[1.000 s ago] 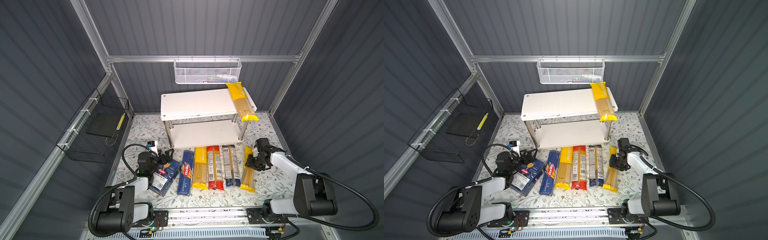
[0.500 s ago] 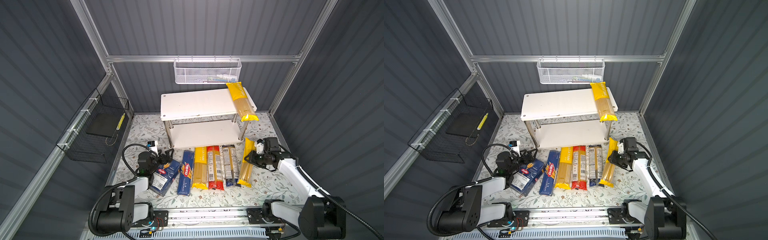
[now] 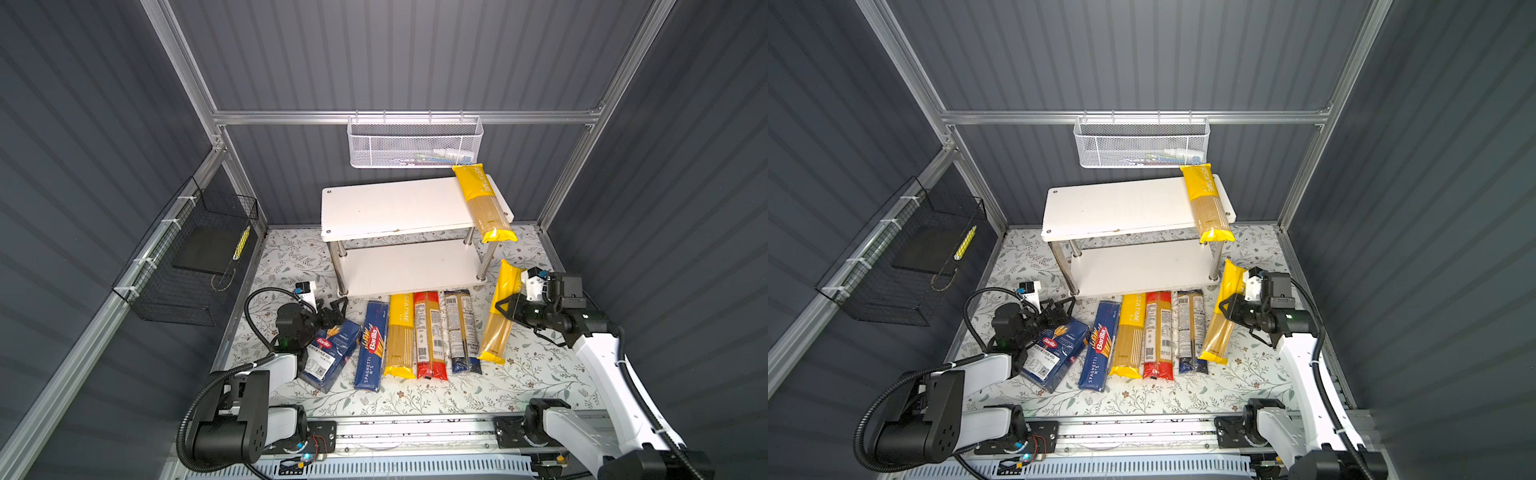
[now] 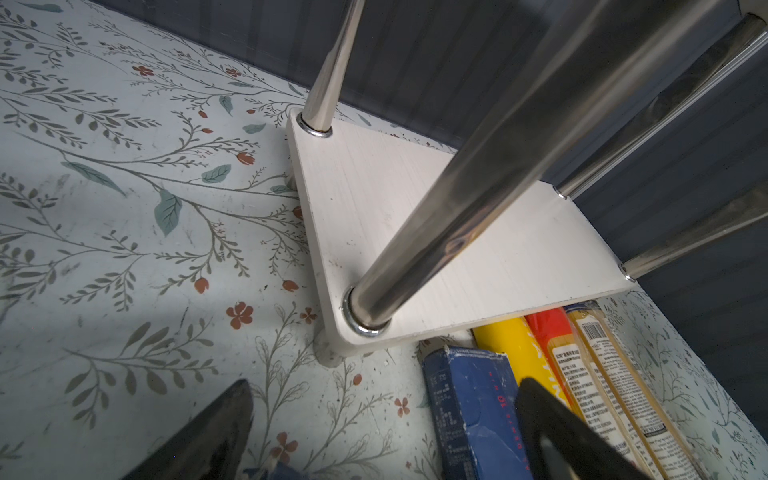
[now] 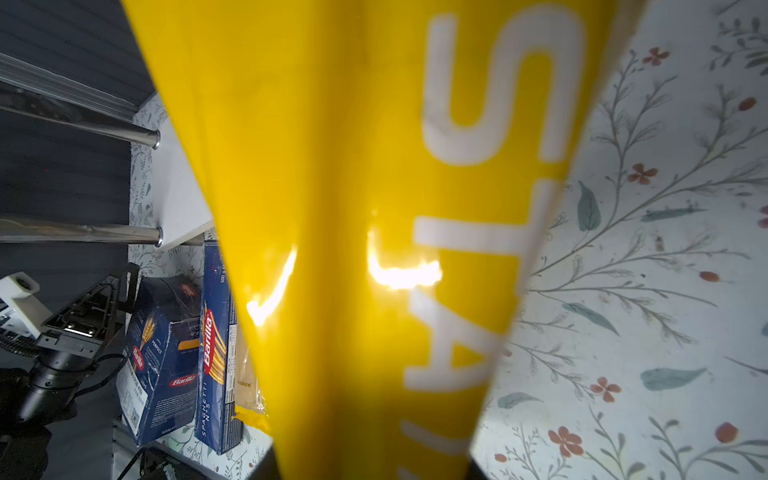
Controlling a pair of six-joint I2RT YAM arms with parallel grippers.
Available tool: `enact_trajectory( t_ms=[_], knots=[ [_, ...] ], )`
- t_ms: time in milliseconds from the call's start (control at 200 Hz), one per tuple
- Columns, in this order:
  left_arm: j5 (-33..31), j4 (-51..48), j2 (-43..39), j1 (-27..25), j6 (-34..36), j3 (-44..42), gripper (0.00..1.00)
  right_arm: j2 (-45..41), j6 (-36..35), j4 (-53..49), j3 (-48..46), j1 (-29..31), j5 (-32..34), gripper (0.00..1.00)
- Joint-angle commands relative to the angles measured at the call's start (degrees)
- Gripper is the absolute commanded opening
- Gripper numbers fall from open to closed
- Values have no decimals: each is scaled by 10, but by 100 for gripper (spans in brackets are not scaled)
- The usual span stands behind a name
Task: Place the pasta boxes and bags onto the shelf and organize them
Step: 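Lift the yellow bag upright with the right gripper toward the shelf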
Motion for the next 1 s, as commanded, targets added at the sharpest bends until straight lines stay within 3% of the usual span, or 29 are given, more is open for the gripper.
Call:
enact_trajectory(
  t_ms=[0, 230, 560, 996],
  knots=[
    [16, -43, 14, -11, -6, -2, 99, -18, -8, 0, 49, 0, -11, 2],
    [15, -43, 13, -12, -6, -2, 99, -33, -18, -37, 101, 0, -44, 2],
    [15, -44, 15, -13, -5, -1, 99, -86, -33, -82, 147, 1, -23, 2],
    [14, -43, 12, -14, -5, -2, 99, -54, -47, -135, 278, 2, -6, 2]
  ],
)
